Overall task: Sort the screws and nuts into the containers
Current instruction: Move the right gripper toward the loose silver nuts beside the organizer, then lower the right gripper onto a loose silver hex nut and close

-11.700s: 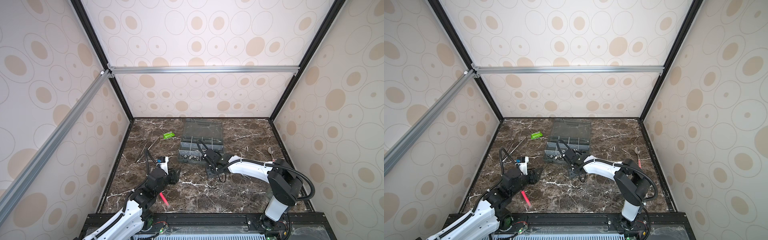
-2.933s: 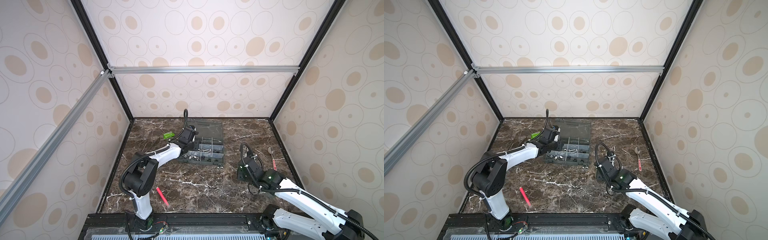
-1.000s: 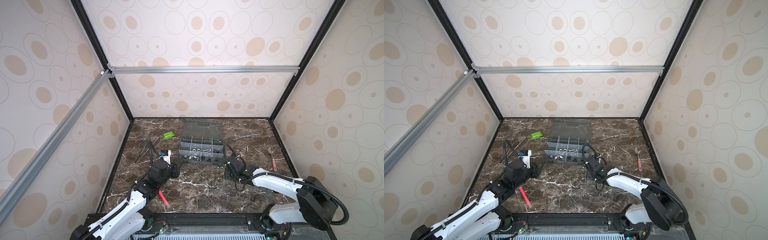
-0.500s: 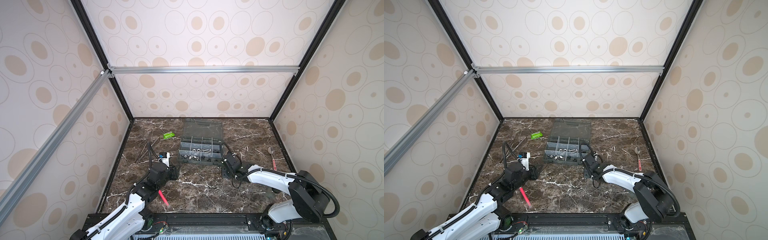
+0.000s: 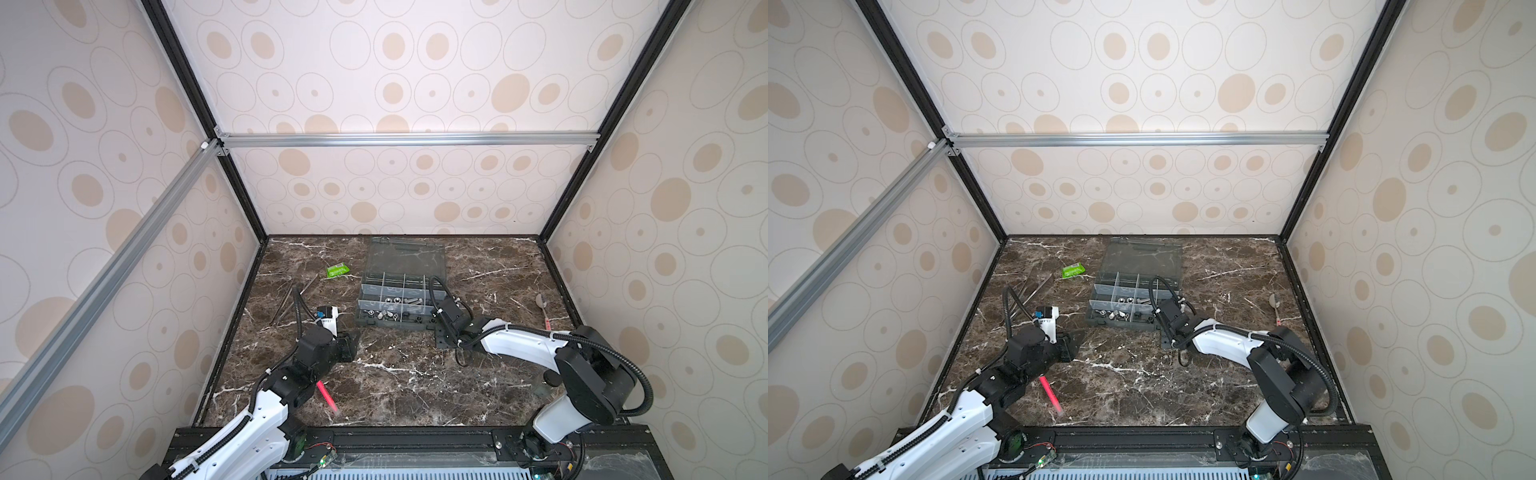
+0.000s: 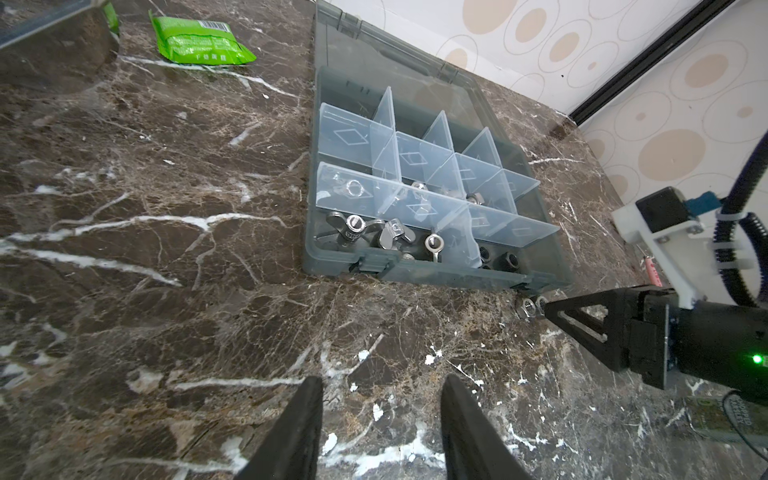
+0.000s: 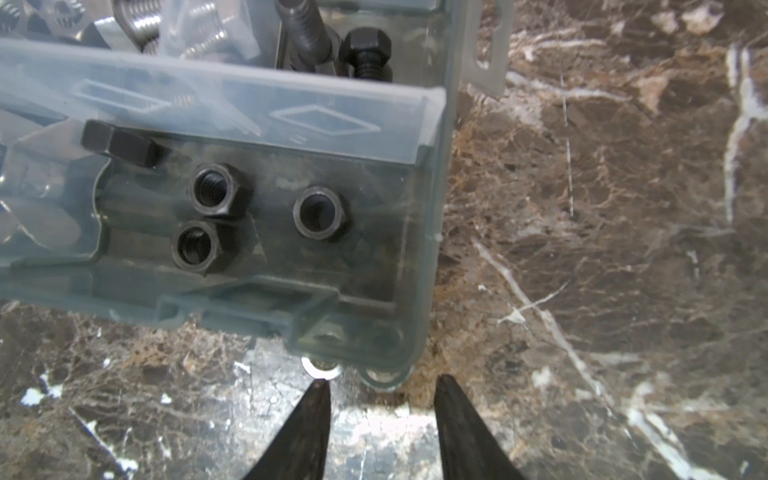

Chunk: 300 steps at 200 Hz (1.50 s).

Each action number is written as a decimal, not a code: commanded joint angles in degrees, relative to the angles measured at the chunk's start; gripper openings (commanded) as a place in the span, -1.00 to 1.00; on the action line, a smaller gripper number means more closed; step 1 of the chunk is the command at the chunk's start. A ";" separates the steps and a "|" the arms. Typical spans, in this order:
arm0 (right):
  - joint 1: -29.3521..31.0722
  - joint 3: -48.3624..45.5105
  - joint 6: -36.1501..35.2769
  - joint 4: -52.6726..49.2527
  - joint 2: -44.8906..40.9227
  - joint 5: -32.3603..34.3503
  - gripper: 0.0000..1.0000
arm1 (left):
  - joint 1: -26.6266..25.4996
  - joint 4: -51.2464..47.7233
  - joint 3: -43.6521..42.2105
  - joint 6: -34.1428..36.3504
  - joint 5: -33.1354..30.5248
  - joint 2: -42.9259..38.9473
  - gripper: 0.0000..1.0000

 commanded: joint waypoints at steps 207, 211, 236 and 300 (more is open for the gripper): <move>-2.06 0.97 1.17 -1.20 3.95 2.19 -0.17 | 0.46 -0.78 -0.19 -1.01 -1.13 -1.21 -0.06; -2.07 0.93 1.15 -1.28 4.03 2.19 -0.17 | 0.44 -0.70 -0.19 -1.01 -1.05 -1.16 -0.05; -2.23 0.29 1.50 -1.37 3.75 2.36 -0.18 | 0.46 -0.79 -0.02 -0.98 -0.95 -0.97 -0.05; -2.83 -1.44 1.85 -1.46 1.71 3.17 -0.19 | 0.44 -0.98 -0.28 -1.24 -1.06 -1.58 -0.05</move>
